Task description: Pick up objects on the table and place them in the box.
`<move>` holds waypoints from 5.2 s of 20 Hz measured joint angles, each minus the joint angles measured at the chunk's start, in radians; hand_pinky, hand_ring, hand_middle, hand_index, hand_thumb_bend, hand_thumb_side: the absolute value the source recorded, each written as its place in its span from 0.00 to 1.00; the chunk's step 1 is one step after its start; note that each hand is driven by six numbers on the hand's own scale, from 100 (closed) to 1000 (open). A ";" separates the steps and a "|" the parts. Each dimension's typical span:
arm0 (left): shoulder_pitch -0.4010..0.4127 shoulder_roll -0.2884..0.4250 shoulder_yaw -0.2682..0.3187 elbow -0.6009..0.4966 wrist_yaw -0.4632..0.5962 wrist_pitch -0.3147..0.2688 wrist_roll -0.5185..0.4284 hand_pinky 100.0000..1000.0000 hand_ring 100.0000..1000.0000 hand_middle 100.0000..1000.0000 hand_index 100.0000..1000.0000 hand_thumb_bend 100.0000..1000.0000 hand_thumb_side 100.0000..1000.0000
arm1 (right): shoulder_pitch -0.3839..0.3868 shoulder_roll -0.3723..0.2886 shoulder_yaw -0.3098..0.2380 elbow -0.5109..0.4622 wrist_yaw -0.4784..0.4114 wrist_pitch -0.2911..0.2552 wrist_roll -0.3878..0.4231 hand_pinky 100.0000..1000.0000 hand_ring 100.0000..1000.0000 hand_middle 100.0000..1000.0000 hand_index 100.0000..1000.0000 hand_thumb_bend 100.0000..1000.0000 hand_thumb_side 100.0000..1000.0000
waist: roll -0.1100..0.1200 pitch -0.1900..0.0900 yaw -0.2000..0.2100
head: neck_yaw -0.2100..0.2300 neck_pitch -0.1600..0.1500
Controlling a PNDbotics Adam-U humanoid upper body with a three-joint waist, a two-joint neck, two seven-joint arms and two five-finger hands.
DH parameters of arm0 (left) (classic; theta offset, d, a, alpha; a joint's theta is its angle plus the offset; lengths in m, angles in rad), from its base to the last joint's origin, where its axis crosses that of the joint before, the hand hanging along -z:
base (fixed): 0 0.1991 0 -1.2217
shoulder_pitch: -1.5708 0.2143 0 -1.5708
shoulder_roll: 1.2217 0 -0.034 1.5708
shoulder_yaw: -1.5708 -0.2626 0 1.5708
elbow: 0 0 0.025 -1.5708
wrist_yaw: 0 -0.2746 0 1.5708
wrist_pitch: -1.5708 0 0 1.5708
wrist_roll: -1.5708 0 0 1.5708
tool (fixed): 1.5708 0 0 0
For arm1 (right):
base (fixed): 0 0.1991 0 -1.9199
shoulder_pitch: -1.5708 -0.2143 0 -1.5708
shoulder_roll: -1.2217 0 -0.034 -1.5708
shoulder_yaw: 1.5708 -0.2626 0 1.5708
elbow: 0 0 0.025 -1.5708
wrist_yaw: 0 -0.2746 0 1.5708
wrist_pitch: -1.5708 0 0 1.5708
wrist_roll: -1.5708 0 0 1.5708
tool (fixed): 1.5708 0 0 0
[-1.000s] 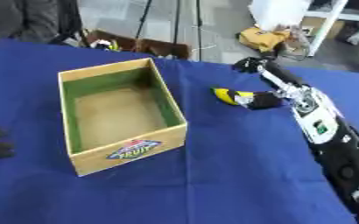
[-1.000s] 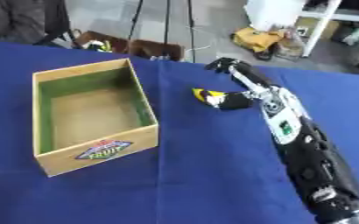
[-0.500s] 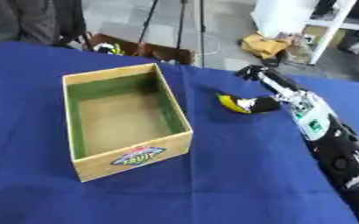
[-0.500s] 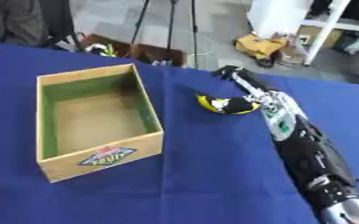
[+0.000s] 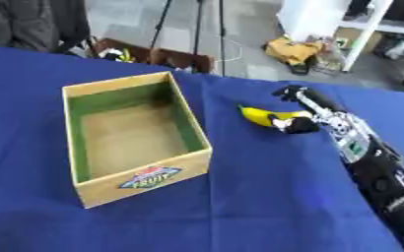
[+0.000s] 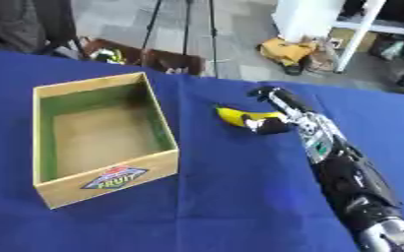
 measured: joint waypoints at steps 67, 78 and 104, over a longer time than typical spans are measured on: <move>0.000 0.000 -0.006 0.000 0.000 0.003 -0.004 0.61 0.59 0.63 0.74 0.38 0.89 | 0.010 0.042 0.023 -0.075 0.053 -0.048 0.027 0.66 0.35 0.46 0.57 0.00 0.19 | 0.005 -0.001 -0.016 | -0.001 -0.013; 0.001 -0.001 -0.006 0.000 0.000 0.003 -0.004 0.60 0.59 0.63 0.74 0.38 0.89 | 0.003 0.042 0.030 -0.100 0.049 -0.041 0.078 0.74 0.64 0.68 0.75 0.18 0.33 | 0.008 -0.007 -0.019 | -0.001 -0.013; 0.001 -0.001 -0.006 0.000 0.000 0.004 -0.003 0.60 0.60 0.63 0.74 0.38 0.90 | 0.008 0.048 0.028 -0.033 0.095 -0.023 0.151 0.74 0.67 0.71 0.77 0.16 0.32 | 0.008 -0.007 -0.020 | -0.001 -0.013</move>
